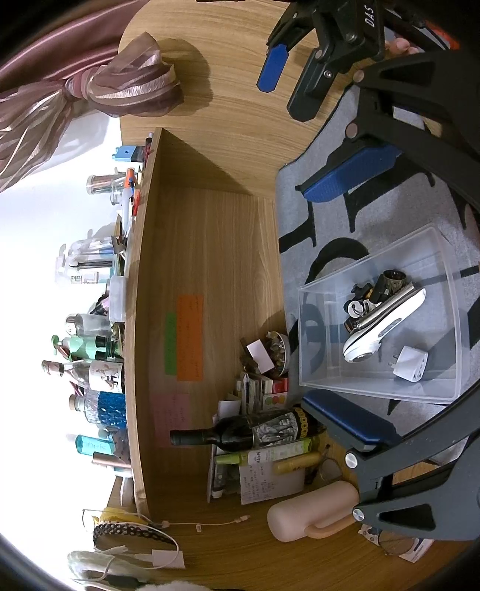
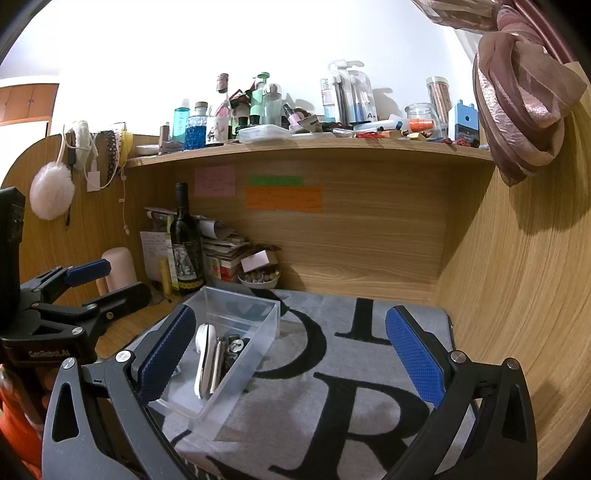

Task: Organize rigid objects

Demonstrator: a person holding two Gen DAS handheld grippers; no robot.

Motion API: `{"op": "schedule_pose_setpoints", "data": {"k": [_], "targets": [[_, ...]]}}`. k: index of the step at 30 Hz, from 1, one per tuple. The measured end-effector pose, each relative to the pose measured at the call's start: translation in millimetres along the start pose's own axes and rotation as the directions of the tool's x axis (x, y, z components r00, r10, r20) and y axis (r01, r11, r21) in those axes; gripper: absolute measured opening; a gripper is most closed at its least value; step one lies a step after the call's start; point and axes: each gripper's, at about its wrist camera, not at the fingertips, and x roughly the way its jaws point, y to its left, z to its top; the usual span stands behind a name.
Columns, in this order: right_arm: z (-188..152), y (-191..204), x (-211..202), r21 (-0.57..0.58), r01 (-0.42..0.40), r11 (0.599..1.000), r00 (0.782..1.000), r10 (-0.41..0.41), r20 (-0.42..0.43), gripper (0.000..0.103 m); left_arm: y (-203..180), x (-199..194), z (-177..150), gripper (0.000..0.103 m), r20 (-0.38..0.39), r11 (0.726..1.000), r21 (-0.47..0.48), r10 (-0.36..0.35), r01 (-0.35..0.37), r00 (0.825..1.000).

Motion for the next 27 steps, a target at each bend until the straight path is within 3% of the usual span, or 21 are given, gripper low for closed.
{"op": "schedule_pose_setpoints", "data": {"k": [27], "targets": [[-2.1, 5.8, 5.1, 0.018, 0.005, 1.000, 1.000, -0.005, -0.016, 0.103, -9.3, 2.6, -1.7, 0.103, -0.012, 0.998, 0.038, -0.058, 0.059, 0.998]]}}
